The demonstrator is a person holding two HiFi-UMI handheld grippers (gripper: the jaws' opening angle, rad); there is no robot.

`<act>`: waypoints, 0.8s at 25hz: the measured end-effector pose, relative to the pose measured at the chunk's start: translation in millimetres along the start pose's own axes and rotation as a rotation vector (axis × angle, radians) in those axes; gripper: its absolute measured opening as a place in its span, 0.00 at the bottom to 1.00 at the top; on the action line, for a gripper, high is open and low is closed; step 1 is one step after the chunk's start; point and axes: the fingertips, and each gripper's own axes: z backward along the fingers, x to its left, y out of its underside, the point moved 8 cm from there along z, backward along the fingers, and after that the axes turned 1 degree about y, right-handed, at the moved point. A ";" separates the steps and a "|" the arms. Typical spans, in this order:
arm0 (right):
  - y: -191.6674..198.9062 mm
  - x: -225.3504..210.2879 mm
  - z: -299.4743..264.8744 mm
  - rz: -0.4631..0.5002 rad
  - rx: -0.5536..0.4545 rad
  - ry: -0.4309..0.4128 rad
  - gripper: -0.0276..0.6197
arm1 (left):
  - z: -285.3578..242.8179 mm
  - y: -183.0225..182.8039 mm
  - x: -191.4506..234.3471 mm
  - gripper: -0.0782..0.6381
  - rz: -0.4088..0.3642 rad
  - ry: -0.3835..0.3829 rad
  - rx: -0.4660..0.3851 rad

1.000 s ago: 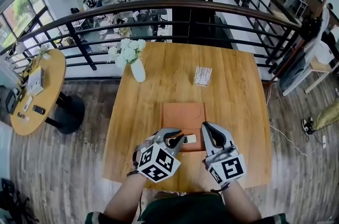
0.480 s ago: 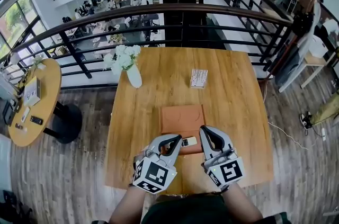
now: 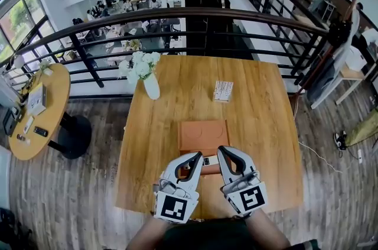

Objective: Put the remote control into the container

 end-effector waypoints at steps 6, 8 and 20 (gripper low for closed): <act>0.1 8.3 0.2 -0.017 -0.008 -0.024 0.07 | 8.9 -3.5 -0.2 0.11 0.036 -0.014 -0.087; 0.3 8.6 0.1 -0.019 -0.013 -0.026 0.07 | 10.2 -4.8 -2.4 0.11 0.037 -0.016 -0.098; 0.3 9.2 1.7 -0.022 -0.010 -0.022 0.07 | 13.2 -9.5 -5.7 0.10 0.023 -0.010 -0.117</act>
